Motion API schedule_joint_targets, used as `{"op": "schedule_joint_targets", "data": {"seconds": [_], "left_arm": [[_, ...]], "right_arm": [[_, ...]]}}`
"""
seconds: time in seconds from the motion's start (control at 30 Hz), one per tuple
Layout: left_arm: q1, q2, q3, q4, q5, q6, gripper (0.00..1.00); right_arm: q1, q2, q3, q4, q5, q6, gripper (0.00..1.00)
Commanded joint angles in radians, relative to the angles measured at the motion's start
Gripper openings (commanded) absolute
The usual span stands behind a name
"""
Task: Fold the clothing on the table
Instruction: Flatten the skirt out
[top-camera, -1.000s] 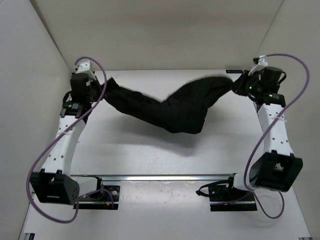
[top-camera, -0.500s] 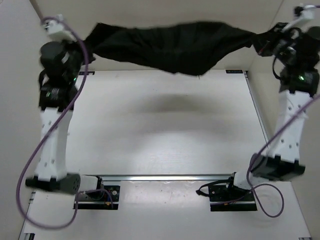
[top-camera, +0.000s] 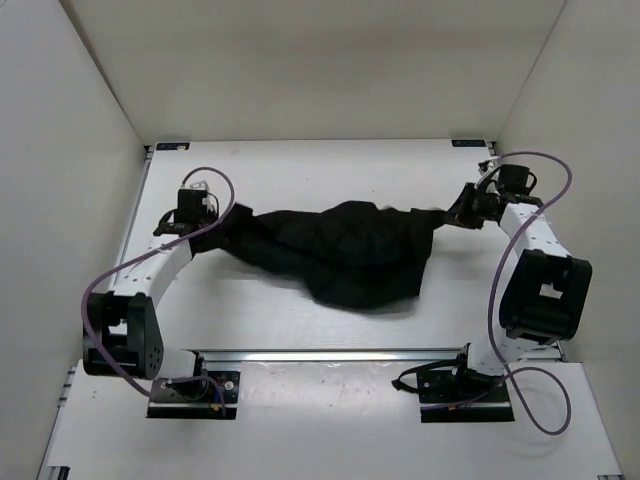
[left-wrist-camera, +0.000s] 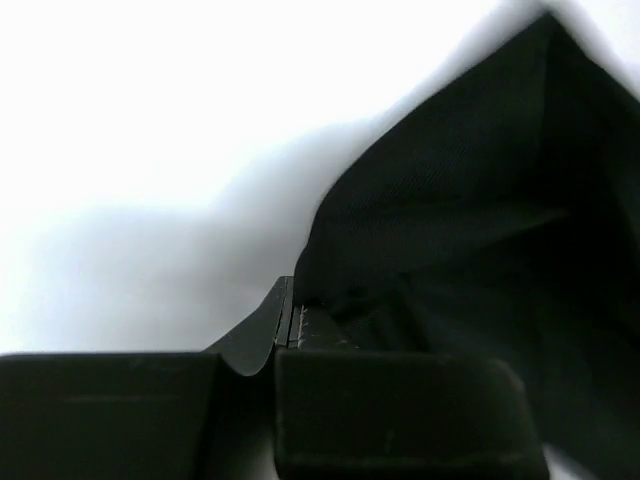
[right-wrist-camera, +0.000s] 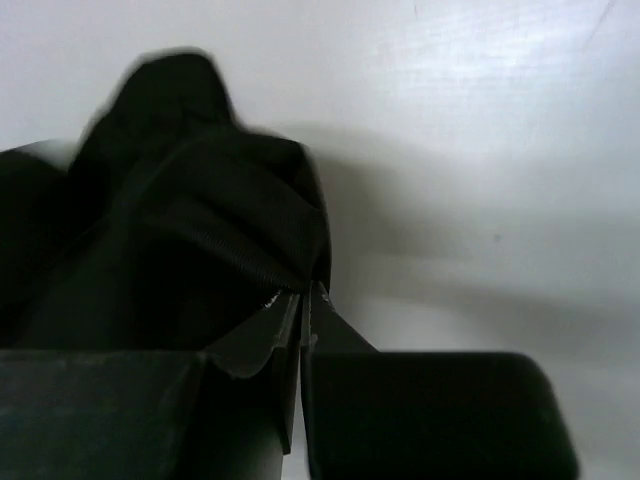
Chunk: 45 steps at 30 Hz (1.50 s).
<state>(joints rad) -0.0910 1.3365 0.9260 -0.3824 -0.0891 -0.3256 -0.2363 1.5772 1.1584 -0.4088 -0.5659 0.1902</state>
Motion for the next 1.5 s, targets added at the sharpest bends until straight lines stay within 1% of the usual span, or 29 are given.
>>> {"op": "schedule_joint_targets", "data": {"seconds": [0.0, 0.03, 0.1, 0.13, 0.23, 0.27, 0.3, 0.4, 0.47, 0.53, 0.6, 0.63, 0.7, 0.77, 0.8, 0.87, 0.9, 0.93, 1.03, 1.1, 1.13, 1.2, 1.23, 1.27, 1.3, 1.33, 1.4, 1.43, 1.47], "left_arm": [[0.050, -0.114, 0.077, 0.016, 0.019, -0.020, 0.00], [0.053, -0.106, 0.091, 0.019, 0.011, -0.017, 0.00], [0.050, -0.108, 0.184, 0.013, -0.009, -0.006, 0.00], [0.053, -0.097, 0.212, 0.007, 0.006, -0.013, 0.00], [0.045, -0.102, 0.385, -0.024, -0.012, -0.006, 0.00], [0.037, -0.108, 0.414, -0.036, -0.014, 0.000, 0.00], [0.033, -0.106, 0.477, -0.044, -0.015, 0.005, 0.00], [0.025, -0.135, 0.615, -0.087, -0.046, 0.025, 0.00], [0.025, -0.183, 0.684, -0.105, -0.066, 0.034, 0.00], [0.020, -0.213, 0.732, -0.113, -0.124, 0.051, 0.00], [0.007, -0.226, 0.757, -0.141, -0.164, 0.074, 0.00], [0.001, -0.229, 0.729, -0.142, -0.178, 0.080, 0.00], [0.014, -0.226, 0.650, -0.138, -0.164, 0.076, 0.00], [0.005, -0.227, 0.511, -0.125, -0.114, 0.047, 0.00], [-0.007, -0.234, 0.467, -0.113, -0.097, 0.042, 0.00], [-0.027, -0.256, 0.299, -0.092, -0.007, 0.002, 0.00], [-0.024, -0.254, 0.269, -0.085, 0.021, -0.004, 0.00], [-0.035, -0.260, 0.204, -0.084, 0.053, -0.022, 0.00], [-0.064, -0.275, 0.145, -0.099, 0.109, -0.027, 0.00], [-0.070, -0.283, 0.186, -0.118, 0.130, -0.036, 0.00], [-0.066, -0.305, 0.227, -0.119, 0.132, -0.038, 0.00], [-0.049, -0.325, 0.362, -0.121, 0.134, -0.044, 0.00], [-0.032, -0.323, 0.413, -0.121, 0.134, -0.047, 0.00], [-0.030, -0.301, 0.526, -0.151, 0.120, -0.041, 0.00], [-0.044, -0.290, 0.642, -0.179, 0.098, -0.026, 0.00], [-0.053, -0.266, 0.698, -0.187, 0.091, -0.009, 0.00], [-0.044, -0.228, 0.889, -0.199, 0.062, -0.015, 0.00], [-0.038, -0.208, 0.969, -0.210, 0.039, -0.023, 0.00], [-0.035, -0.177, 1.011, -0.201, 0.008, -0.018, 0.00]], "right_arm": [[-0.020, -0.125, 0.135, 0.021, 0.012, -0.025, 0.00], [-0.035, -0.117, 0.179, 0.015, 0.002, -0.028, 0.00], [-0.057, -0.109, 0.237, -0.019, -0.005, -0.031, 0.00], [-0.061, -0.123, 0.277, -0.025, -0.002, -0.028, 0.00], [-0.061, -0.152, 0.381, -0.053, -0.002, -0.032, 0.00], [-0.058, -0.155, 0.429, -0.059, -0.011, -0.025, 0.00], [-0.060, -0.164, 0.484, -0.079, -0.015, -0.029, 0.00], [-0.055, -0.204, 0.584, -0.073, -0.035, -0.026, 0.00], [-0.058, -0.230, 0.627, -0.073, -0.046, -0.015, 0.00], [-0.048, -0.256, 0.647, -0.077, -0.051, -0.003, 0.00], [-0.049, -0.281, 0.634, -0.058, -0.054, -0.002, 0.00], [-0.040, -0.279, 0.617, -0.045, -0.057, -0.001, 0.00], [-0.052, -0.261, 0.511, -0.021, -0.070, 0.017, 0.00], [-0.055, -0.258, 0.390, 0.023, -0.084, 0.028, 0.01], [-0.045, -0.260, 0.303, 0.033, -0.091, 0.014, 0.00], [-0.019, -0.263, 0.175, 0.053, -0.062, -0.015, 0.00], [0.003, -0.266, 0.123, 0.044, -0.024, -0.044, 0.00], [0.012, -0.261, 0.080, 0.018, -0.003, -0.069, 0.00], [0.060, -0.250, 0.034, -0.044, 0.008, -0.106, 0.00], [0.074, -0.264, 0.067, -0.065, -0.026, -0.115, 0.00], [0.081, -0.281, 0.105, -0.058, -0.058, -0.123, 0.00], [0.098, -0.306, 0.211, -0.076, -0.057, -0.115, 0.00], [0.097, -0.313, 0.303, -0.085, -0.060, -0.104, 0.00], [0.098, -0.306, 0.407, -0.105, -0.075, -0.092, 0.00], [0.097, -0.298, 0.455, -0.116, -0.078, -0.087, 0.00], [0.106, -0.302, 0.556, -0.119, -0.074, -0.081, 0.00], [0.117, -0.281, 0.699, -0.108, -0.068, -0.051, 0.01], [0.112, -0.272, 0.718, -0.096, -0.063, -0.041, 0.00], [0.092, -0.266, 0.727, -0.073, -0.077, -0.019, 0.01]]}}
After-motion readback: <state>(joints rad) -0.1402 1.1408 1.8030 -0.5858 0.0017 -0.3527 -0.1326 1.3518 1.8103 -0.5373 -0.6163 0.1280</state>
